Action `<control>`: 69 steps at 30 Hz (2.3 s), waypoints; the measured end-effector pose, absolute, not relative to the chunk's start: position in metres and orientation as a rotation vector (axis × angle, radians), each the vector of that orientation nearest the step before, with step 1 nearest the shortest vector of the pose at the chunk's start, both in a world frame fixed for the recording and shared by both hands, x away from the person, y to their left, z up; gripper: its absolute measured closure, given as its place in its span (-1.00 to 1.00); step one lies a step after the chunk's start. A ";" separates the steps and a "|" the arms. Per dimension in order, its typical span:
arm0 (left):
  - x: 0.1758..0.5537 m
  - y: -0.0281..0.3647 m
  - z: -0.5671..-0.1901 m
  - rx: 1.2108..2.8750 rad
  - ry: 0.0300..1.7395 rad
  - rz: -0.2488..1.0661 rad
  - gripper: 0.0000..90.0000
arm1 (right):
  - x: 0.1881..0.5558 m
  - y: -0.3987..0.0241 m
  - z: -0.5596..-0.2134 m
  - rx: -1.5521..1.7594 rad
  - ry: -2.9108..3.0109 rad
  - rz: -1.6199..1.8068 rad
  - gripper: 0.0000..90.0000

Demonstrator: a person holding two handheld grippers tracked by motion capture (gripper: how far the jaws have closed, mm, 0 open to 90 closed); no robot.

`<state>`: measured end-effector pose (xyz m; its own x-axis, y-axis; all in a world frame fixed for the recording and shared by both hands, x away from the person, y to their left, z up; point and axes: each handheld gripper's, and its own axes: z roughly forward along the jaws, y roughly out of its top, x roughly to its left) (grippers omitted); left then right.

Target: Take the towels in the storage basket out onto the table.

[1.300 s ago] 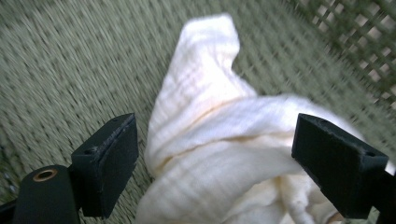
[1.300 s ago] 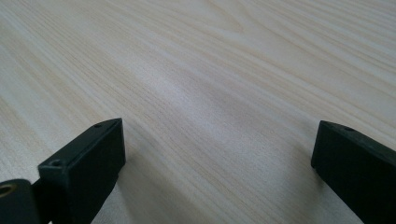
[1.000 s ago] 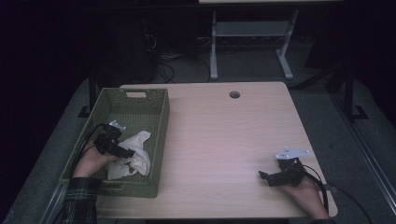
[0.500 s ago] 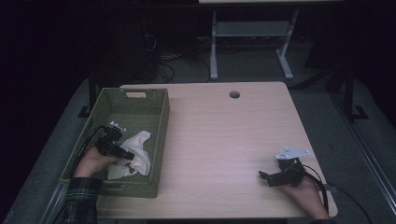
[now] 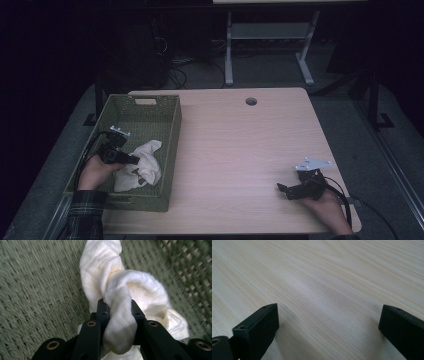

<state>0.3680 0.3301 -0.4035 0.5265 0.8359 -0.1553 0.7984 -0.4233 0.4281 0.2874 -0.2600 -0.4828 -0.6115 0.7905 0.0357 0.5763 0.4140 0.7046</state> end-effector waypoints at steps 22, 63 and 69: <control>0.344 0.338 -0.338 1.920 1.148 0.321 0.69 | 0.287 -0.260 -0.483 1.185 2.371 1.003 -0.95; 0.339 0.208 -0.256 1.846 0.733 0.305 0.69 | 0.287 -0.260 -0.483 1.191 2.371 1.003 -0.95; 0.339 0.168 -0.261 1.861 0.685 0.263 0.69 | 0.287 -0.260 -0.483 1.191 2.371 1.002 -0.95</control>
<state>0.3394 0.1680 -0.2605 0.8093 0.5708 -0.1386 0.3322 -0.2500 0.9095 0.2871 -0.2599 -0.4827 -0.6096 0.7918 0.0387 0.5794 0.4117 0.7034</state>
